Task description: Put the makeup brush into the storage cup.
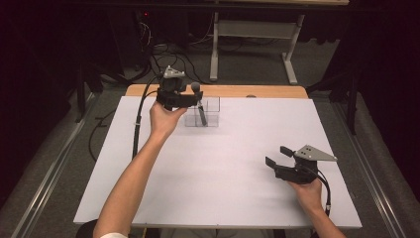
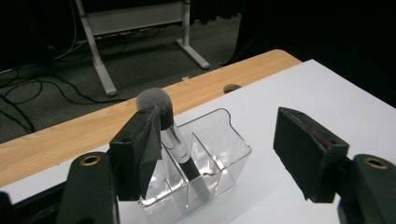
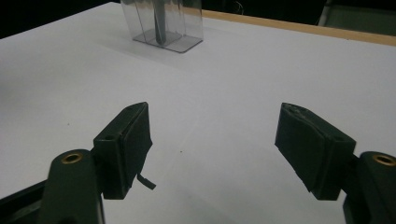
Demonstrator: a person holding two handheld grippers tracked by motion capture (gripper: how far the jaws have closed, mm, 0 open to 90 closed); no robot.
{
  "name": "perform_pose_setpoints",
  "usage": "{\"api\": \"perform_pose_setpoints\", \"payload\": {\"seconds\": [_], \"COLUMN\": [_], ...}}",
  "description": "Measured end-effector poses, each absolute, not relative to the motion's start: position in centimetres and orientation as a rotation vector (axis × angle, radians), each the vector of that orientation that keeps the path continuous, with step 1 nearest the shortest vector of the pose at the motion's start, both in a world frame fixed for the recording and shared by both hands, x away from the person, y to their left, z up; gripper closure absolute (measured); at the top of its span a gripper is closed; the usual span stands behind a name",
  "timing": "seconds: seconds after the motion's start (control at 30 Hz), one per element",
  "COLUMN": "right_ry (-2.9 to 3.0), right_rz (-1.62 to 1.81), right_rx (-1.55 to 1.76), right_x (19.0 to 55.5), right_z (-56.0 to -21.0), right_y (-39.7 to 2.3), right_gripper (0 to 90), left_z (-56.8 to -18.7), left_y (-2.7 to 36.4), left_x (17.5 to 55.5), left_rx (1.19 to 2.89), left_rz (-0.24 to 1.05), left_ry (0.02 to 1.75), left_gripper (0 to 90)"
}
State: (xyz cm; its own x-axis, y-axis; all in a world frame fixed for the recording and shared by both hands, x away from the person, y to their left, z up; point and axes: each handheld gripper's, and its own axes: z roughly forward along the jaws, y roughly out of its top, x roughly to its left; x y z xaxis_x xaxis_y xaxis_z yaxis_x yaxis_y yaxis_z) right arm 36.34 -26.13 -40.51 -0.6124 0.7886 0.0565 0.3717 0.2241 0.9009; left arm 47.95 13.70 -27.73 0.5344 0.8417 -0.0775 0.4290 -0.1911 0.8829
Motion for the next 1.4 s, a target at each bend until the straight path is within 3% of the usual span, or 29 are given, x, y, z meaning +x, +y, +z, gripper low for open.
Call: {"api": "perform_pose_setpoints", "payload": {"seconds": [1.4], "right_ry": [2.082], "right_rz": [1.376], "right_rx": [1.085], "right_x": [36.3], "right_z": [-40.5], "right_y": [-26.3], "right_gripper": [28.3], "left_z": [-26.2], "left_y": [15.4], "left_x": [44.5], "left_rx": [1.797], "left_rz": [0.549], "left_ry": [0.985], "left_gripper": [32.6]}}
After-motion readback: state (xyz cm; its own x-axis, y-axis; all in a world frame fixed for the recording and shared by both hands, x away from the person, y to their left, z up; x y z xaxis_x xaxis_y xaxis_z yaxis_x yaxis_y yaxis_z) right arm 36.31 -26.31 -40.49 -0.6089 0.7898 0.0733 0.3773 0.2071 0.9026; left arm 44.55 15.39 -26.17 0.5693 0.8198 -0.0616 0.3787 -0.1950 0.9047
